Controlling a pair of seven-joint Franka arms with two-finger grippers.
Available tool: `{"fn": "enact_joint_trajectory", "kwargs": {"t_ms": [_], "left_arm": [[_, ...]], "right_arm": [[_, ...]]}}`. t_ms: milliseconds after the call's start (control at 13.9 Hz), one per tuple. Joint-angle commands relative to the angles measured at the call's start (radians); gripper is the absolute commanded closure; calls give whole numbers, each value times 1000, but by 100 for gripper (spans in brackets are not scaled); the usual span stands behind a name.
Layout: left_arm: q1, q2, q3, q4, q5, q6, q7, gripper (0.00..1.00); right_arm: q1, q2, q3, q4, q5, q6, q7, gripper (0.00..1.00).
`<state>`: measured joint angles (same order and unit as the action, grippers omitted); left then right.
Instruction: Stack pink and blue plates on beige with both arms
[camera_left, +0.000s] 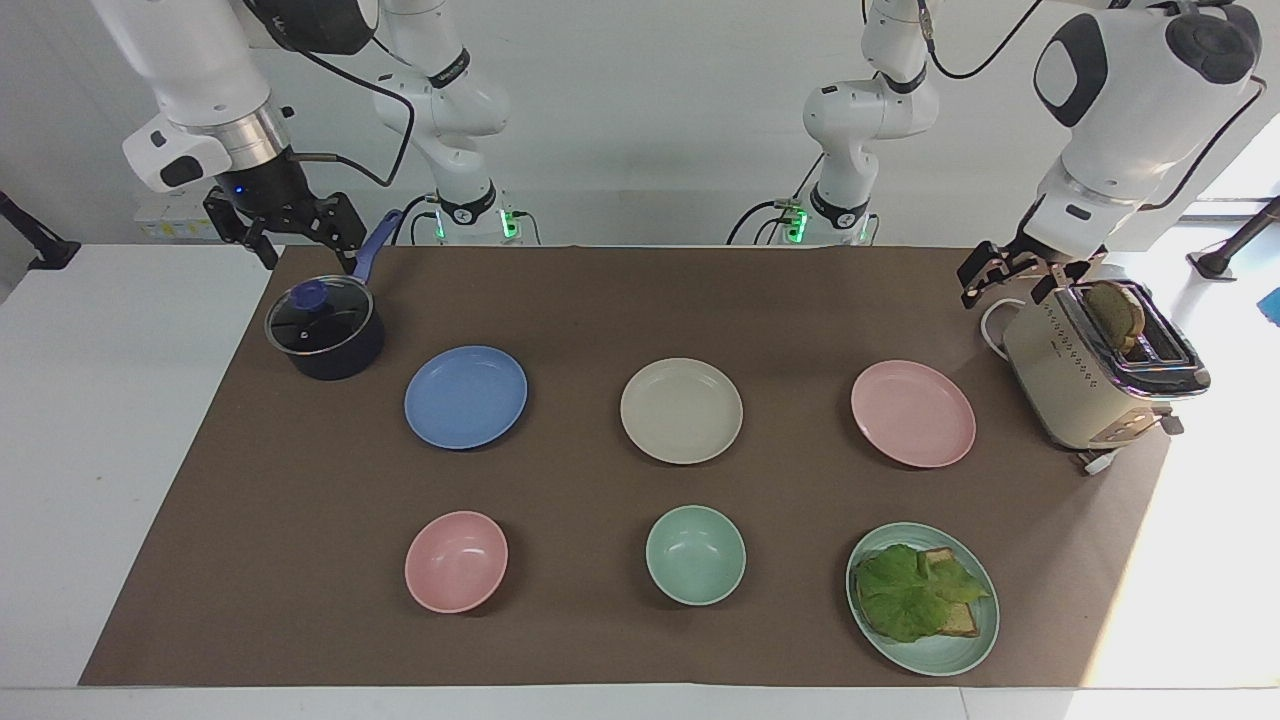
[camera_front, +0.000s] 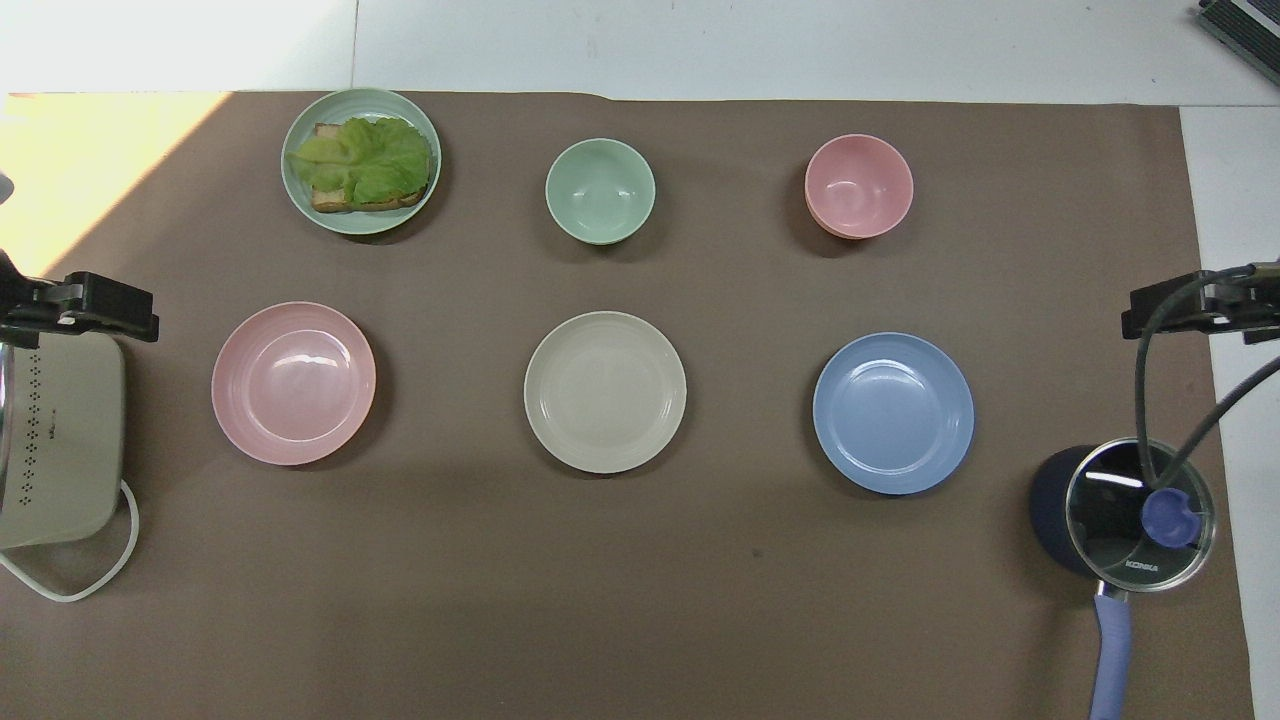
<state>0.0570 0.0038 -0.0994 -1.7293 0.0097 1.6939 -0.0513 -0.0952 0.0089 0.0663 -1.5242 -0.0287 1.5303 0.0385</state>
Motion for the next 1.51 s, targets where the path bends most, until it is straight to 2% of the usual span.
{"fn": "enact_joint_trajectory", "kwargs": {"t_ms": [0, 216, 575, 862, 1006, 1078, 1150, 1222, 1293, 1437], "left_arm": [[21, -10, -3, -137, 10, 117, -2, 0], [36, 30, -2, -245, 10, 263, 4, 0], [110, 182, -3, -268, 10, 372, 11, 0], [115, 208, -3, -361, 10, 467, 11, 0], [113, 214, -3, -380, 10, 464, 10, 0], [113, 216, -5, -374, 10, 461, 1, 5], [116, 216, -3, -372, 10, 460, 1, 57], [119, 216, -3, -371, 10, 454, 2, 91], [121, 216, -3, -368, 10, 451, 11, 100], [118, 219, -3, -355, 10, 446, 11, 100]], "right_arm": [[-8, 2, 1, 9, -2, -15, 11, 0], [-8, 2, 1, 9, -4, -15, 9, 0], [-9, 2, 0, 9, -4, -15, 9, 0], [-9, 2, 0, 7, -4, -15, 9, 0], [-9, 2, 0, 9, -4, -15, 9, 0], [-9, 2, 0, 9, -4, -15, 9, 0], [-9, 2, 0, 9, -4, -15, 9, 0], [-9, 2, 0, 9, -4, -15, 9, 0], [-9, 2, 0, 9, -4, -15, 9, 0], [-9, 2, 0, 9, -4, -15, 9, 0]]}}
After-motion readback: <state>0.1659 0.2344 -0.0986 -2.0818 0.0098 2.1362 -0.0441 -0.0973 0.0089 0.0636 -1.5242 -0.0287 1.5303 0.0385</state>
